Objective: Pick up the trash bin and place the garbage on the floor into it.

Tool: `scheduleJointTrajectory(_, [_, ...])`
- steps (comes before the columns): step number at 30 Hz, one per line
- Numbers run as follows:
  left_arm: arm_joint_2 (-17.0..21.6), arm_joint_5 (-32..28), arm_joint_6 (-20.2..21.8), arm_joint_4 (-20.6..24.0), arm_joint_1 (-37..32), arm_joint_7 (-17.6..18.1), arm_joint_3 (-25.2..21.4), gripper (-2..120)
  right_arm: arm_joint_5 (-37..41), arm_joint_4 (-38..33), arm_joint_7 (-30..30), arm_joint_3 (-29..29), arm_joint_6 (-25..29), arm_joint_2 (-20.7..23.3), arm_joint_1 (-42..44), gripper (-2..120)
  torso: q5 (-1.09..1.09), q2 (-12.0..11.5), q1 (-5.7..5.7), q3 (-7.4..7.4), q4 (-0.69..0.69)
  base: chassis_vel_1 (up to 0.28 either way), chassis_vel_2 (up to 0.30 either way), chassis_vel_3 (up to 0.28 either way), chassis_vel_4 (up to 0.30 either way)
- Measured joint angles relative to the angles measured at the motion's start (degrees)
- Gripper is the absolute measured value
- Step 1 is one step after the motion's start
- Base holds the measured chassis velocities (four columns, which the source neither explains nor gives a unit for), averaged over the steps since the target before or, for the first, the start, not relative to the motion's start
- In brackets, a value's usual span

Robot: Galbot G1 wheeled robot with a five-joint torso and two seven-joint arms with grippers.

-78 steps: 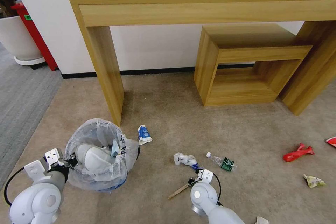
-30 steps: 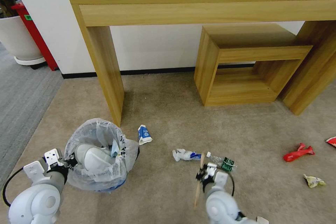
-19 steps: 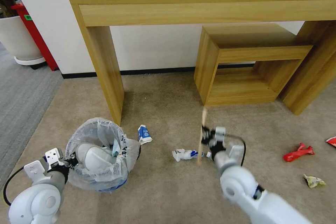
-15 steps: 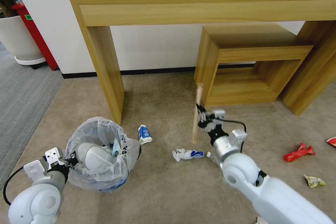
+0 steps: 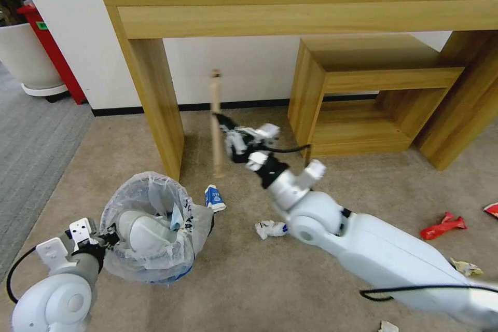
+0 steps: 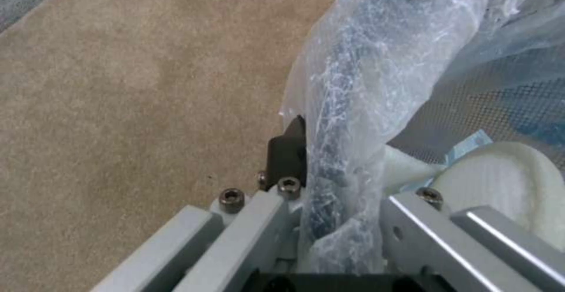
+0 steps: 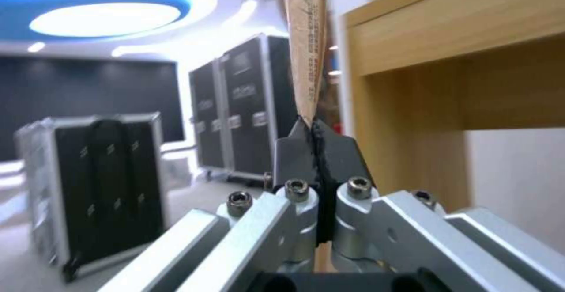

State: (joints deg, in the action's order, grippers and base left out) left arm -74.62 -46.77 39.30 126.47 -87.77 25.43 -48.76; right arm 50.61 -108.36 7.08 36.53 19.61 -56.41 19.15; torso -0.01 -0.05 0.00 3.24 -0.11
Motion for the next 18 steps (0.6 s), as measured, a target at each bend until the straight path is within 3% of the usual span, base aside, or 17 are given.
scheduleJointTrajectory(8, [-0.5,-0.5,0.0,0.5,0.1,0.1,-0.4,0,-2.5,6.2,-1.3,8.7,1.8,-7.2,-8.1,0,-0.01,0.0,0.0,-0.01,-0.01,0.0,0.0,0.0,0.0])
scheduleJointTrajectory(18, [-0.7,-0.9,0.0,0.9,0.2,0.1,-0.5,0,-10.6,16.9,-2.2,13.1,4.5,-16.1,-7.7,0,0.0,0.0,0.0,-0.01,0.0,0.0,0.0,0.0,0.0])
